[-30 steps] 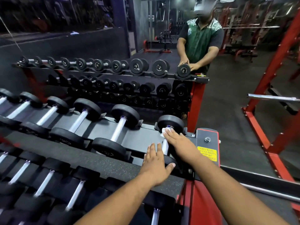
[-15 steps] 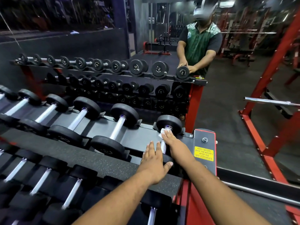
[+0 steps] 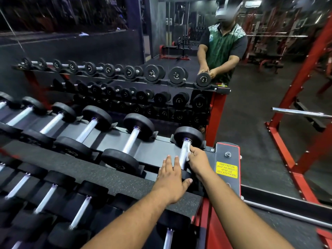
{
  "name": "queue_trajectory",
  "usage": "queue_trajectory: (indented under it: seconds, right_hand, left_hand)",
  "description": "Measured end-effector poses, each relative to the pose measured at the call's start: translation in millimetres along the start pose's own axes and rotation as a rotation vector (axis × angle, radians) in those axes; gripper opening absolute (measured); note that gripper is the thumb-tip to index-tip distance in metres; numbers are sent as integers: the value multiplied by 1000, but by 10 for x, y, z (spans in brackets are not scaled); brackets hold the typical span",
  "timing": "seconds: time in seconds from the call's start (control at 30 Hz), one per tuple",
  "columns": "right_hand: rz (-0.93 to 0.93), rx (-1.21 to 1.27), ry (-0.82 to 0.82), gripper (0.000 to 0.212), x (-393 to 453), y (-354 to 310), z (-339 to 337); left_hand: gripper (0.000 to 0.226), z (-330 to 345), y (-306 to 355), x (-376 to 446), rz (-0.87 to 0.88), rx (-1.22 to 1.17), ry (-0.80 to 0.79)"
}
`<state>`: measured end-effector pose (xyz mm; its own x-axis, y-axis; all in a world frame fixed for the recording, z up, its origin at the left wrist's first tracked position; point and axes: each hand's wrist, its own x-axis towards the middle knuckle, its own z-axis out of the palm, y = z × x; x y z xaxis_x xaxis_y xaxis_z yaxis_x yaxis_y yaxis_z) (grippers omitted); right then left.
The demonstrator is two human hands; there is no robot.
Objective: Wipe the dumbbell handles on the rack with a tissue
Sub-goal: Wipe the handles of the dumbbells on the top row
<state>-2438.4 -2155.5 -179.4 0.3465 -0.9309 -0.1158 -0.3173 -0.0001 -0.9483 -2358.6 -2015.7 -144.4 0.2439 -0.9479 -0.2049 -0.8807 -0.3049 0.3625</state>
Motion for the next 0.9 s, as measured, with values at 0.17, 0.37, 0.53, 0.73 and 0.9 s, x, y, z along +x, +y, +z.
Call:
queue_trajectory:
  seconds: [0.17, 0.37, 0.53, 0.73, 0.9]
  right_hand:
    - [118, -38, -241, 28, -280, -5, -193]
    - [187, 207, -8, 7, 21, -279, 46]
    - [222, 132, -112, 7, -117, -250, -43]
    - [243, 63, -265, 17, -185, -124, -98]
    - [276, 347, -17, 10, -20, -455, 17]
  left_hand:
    - [92, 54, -10, 51, -7, -10, 10]
    - [91, 5, 25, 0, -14, 3, -3]
    - [91, 28, 4, 20, -9, 4, 2]
    - [93, 76, 7, 60, -21, -2, 12]
    - [92, 54, 13, 22, -12, 6, 24]
